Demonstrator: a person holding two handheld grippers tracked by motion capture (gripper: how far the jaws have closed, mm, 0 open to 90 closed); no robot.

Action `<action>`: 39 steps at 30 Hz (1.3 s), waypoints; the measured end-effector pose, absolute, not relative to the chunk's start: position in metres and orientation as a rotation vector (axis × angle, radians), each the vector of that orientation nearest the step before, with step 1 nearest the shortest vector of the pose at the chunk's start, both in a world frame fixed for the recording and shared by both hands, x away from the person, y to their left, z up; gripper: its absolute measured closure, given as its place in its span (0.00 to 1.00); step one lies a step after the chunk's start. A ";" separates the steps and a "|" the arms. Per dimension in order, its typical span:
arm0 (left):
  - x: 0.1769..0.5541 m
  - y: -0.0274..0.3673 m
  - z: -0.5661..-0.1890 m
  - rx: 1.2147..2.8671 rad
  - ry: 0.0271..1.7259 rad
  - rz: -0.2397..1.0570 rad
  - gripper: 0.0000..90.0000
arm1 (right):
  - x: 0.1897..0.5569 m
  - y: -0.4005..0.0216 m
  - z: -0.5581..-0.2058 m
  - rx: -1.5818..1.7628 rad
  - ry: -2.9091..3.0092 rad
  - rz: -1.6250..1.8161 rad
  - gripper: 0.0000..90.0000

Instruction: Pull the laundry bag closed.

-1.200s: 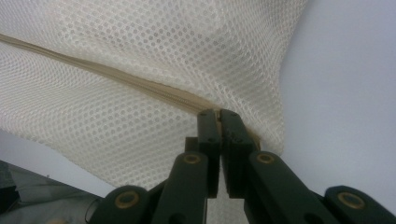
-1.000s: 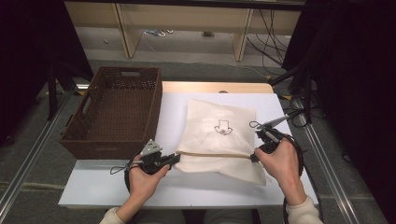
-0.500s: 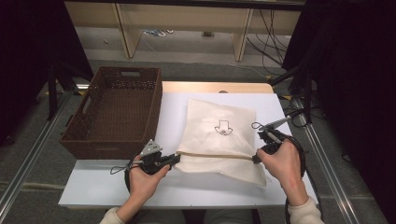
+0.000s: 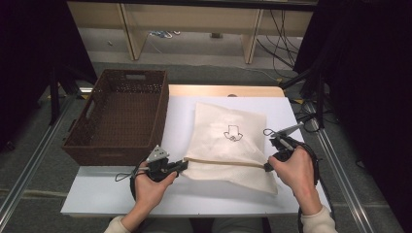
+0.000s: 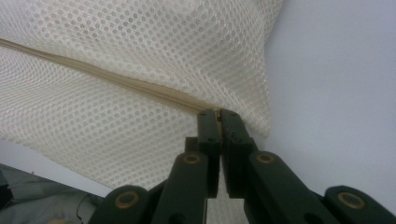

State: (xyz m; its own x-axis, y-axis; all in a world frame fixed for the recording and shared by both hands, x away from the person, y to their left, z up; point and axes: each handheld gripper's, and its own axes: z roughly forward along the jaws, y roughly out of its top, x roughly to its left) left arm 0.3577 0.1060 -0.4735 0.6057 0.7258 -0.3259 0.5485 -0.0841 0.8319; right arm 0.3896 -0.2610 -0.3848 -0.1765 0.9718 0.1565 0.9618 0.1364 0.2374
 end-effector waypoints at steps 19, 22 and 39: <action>0.358 0.106 -0.475 1.754 1.063 0.193 0.94 | 0.388 -0.270 -0.394 2.079 2.351 0.398 0.98; 0.358 0.106 -0.475 1.759 1.064 0.192 0.94 | 0.388 -0.271 -0.396 2.080 2.342 0.396 0.98; 0.359 0.106 -0.475 1.781 1.055 0.200 0.94 | 0.387 -0.266 -0.396 2.124 2.332 0.336 0.98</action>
